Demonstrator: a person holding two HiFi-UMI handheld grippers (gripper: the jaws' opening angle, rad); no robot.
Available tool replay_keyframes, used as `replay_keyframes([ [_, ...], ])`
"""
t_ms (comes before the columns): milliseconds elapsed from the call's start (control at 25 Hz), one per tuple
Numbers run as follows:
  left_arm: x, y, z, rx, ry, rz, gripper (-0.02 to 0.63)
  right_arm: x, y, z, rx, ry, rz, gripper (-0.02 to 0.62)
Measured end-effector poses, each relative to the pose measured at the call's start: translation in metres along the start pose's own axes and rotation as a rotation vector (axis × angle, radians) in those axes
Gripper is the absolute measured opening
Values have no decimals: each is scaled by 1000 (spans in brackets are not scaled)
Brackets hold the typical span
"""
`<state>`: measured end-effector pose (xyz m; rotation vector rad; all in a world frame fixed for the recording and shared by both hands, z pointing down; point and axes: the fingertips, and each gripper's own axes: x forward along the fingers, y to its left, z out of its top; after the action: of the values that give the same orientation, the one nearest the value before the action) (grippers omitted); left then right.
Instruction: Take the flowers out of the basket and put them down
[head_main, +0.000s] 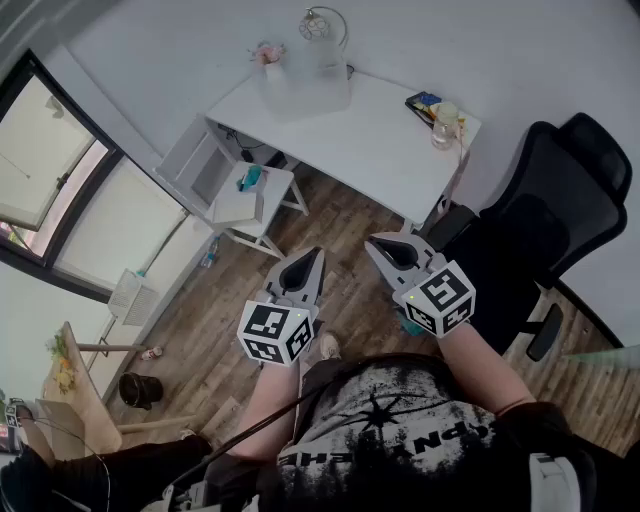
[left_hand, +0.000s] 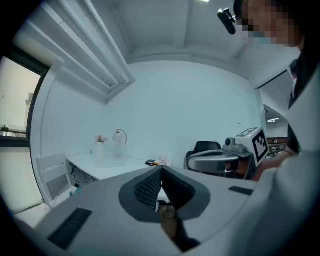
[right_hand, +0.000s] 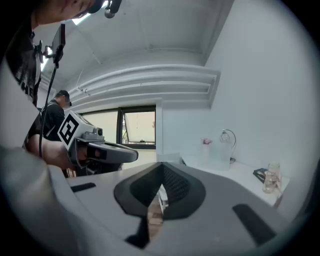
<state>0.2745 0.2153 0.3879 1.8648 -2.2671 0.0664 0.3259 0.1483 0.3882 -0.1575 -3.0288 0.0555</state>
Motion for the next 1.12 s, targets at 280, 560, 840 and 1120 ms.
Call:
replay_keyframes([
  [280, 6, -5, -2, 2, 3, 0, 14, -1, 1, -2, 7, -7, 24, 15],
  [560, 12, -6, -7, -7, 5, 2, 15, 0, -5, -2, 43, -19, 38, 17],
  [840, 20, -6, -10, -9, 11, -3, 15, 4, -10, -7, 40, -10, 39, 17],
  [1120, 34, 6, -15, -23, 21, -17, 14, 18, -22, -13, 43, 6, 24, 17],
])
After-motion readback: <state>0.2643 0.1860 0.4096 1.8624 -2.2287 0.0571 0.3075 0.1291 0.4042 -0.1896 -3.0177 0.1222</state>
